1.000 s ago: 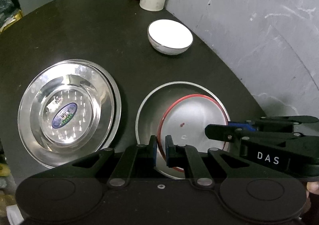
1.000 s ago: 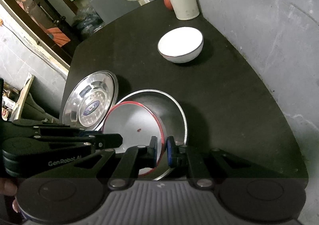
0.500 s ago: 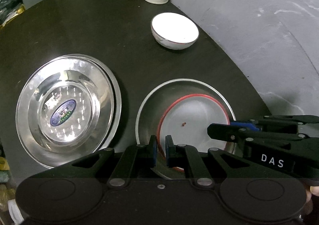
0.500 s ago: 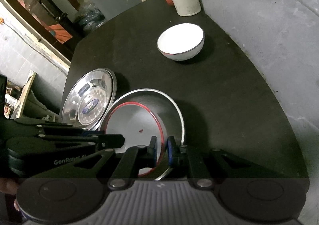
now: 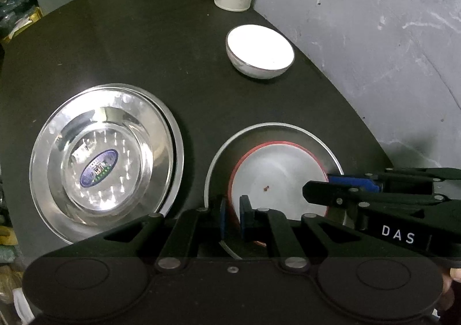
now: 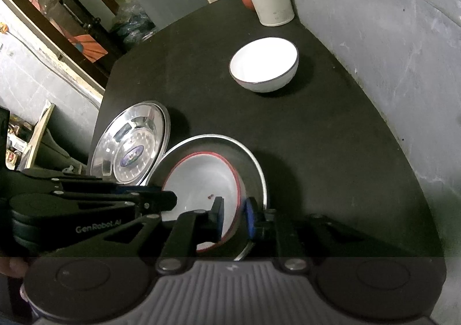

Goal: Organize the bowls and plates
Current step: 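Carry the red-rimmed bowl with both tools and lower it into the steel bowl, then open both tools to release the red-rimmed bowl, then move both tools to the plain white bowl near the thermos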

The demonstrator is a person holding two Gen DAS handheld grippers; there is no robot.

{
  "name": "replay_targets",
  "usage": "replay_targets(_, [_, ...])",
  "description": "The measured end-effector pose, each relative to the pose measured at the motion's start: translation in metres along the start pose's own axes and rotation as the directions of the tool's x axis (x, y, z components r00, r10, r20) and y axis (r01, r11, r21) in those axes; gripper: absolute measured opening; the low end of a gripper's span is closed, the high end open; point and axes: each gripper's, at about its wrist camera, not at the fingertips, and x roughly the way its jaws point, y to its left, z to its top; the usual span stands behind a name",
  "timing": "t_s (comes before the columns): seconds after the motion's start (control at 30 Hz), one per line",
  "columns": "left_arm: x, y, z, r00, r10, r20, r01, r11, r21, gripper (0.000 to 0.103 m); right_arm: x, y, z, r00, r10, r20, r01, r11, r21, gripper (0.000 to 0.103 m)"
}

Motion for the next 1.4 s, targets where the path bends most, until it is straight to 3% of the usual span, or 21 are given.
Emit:
replay_targets(0.33, [-0.012, 0.002, -0.001, 0.999, -0.005, 0.04, 0.005, 1.0, -0.006, 0.012, -0.008, 0.001, 0.001, 1.0, -0.005, 0.03, 0.005, 1.0, -0.006, 0.022])
replay_targets(0.53, [-0.02, -0.001, 0.002, 0.996, -0.019, 0.082, 0.021, 1.0, -0.02, 0.02, -0.019, -0.002, -0.001, 0.997, -0.002, 0.083, 0.002, 1.0, -0.003, 0.023])
replay_targets(0.6, [-0.023, 0.0, 0.003, 0.995, -0.014, 0.104, 0.016, 1.0, -0.025, 0.043, -0.026, -0.005, -0.002, 0.992, 0.011, 0.123, -0.012, 1.0, 0.004, 0.032])
replay_targets(0.67, [-0.026, 0.0, 0.004, 0.992, 0.009, 0.129, -0.005, 1.0, -0.031, 0.063, -0.03, -0.006, -0.003, 0.989, 0.009, 0.149, -0.011, 1.0, 0.009, 0.052])
replay_targets(0.7, [-0.028, 0.0, 0.005, 0.99, 0.023, 0.141, -0.018, 0.999, -0.032, 0.073, -0.032, -0.007, -0.004, 0.987, 0.007, 0.161, -0.008, 1.0, 0.01, 0.055])
replay_targets(0.87, [-0.031, 0.003, 0.007, 0.983, 0.06, 0.174, -0.05, 0.997, -0.058, 0.097, -0.034, -0.012, -0.005, 0.98, 0.022, 0.198, -0.027, 0.999, 0.026, 0.091])
replay_targets(0.9, [-0.031, 0.004, 0.008, 0.982, 0.068, 0.175, -0.056, 0.996, -0.07, 0.1, -0.034, -0.013, -0.005, 0.979, 0.023, 0.205, -0.03, 0.999, 0.03, 0.094])
replay_targets(0.97, [-0.032, 0.008, 0.009, 0.981, 0.079, 0.179, -0.063, 0.994, -0.094, 0.101, -0.034, -0.015, -0.005, 0.975, 0.023, 0.223, -0.032, 0.999, 0.041, 0.102])
replay_targets(1.1, [-0.031, 0.02, 0.012, 0.978, 0.108, 0.18, -0.081, 0.986, -0.148, 0.102, -0.03, -0.018, -0.006, 0.961, 0.008, 0.277, -0.022, 0.999, 0.049, 0.103])
replay_targets(1.4, [-0.03, 0.041, 0.041, 0.968, 0.165, 0.187, -0.117, 0.964, -0.24, 0.102, -0.014, -0.011, -0.001, 0.928, -0.109, 0.357, 0.113, 0.994, 0.009, 0.103])
